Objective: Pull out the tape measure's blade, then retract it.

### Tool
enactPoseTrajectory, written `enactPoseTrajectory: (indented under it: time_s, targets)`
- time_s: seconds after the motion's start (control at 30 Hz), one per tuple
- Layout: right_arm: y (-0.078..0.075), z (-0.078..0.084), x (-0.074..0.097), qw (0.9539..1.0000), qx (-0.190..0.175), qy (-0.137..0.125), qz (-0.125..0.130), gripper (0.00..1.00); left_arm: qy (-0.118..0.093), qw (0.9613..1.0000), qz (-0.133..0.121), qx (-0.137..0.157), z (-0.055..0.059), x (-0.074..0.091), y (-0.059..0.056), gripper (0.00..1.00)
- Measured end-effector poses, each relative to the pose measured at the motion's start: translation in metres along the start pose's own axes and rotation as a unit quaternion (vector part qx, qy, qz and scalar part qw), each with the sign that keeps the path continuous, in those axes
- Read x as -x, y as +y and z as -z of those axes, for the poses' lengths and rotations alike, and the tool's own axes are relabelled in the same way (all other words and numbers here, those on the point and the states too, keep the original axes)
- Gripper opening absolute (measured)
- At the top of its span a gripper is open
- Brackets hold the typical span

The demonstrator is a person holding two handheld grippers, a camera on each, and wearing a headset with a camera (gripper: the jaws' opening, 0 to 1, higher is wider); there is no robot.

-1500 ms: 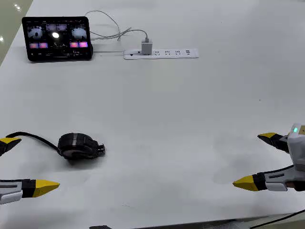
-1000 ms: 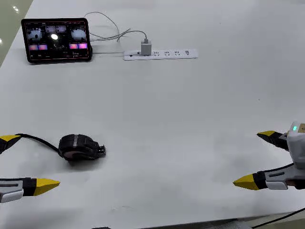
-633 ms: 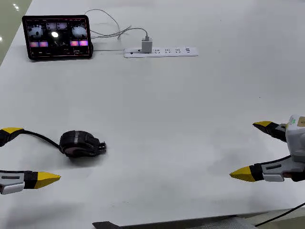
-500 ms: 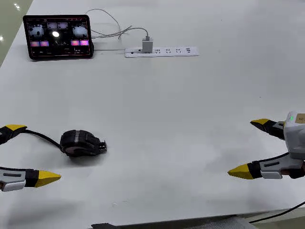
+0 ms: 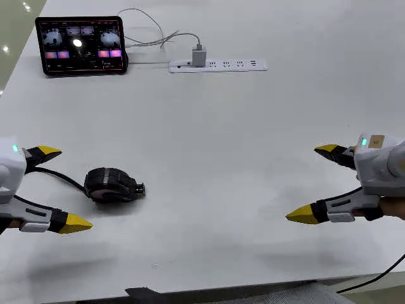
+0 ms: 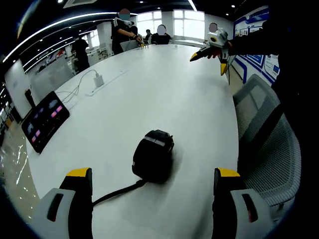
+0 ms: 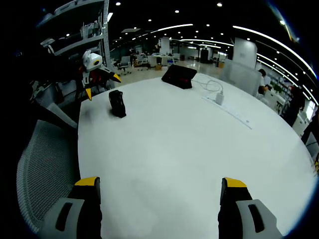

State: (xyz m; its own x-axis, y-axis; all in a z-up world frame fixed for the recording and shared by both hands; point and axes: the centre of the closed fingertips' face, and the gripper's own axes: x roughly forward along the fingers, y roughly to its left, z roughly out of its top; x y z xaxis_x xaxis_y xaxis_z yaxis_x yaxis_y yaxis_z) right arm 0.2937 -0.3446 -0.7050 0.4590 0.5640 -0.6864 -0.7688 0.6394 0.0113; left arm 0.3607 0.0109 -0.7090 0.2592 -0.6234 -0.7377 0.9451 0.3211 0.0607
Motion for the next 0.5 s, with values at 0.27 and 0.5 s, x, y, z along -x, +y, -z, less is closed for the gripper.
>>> enactPoseTrajectory:
  time_s: [0.27,0.5]
  targets:
    - [0.008,-0.01,-0.015,0.9997,0.017,0.003,-0.019,0.99,0.023,0.9988,0.023,-0.036,-0.002,-0.013,-0.005,0.99]
    - [0.015,-0.026,-0.031,0.9986,0.038,0.001,-0.037,0.99,0.037,0.9969,0.038,-0.059,-0.007,-0.022,-0.006,0.99]
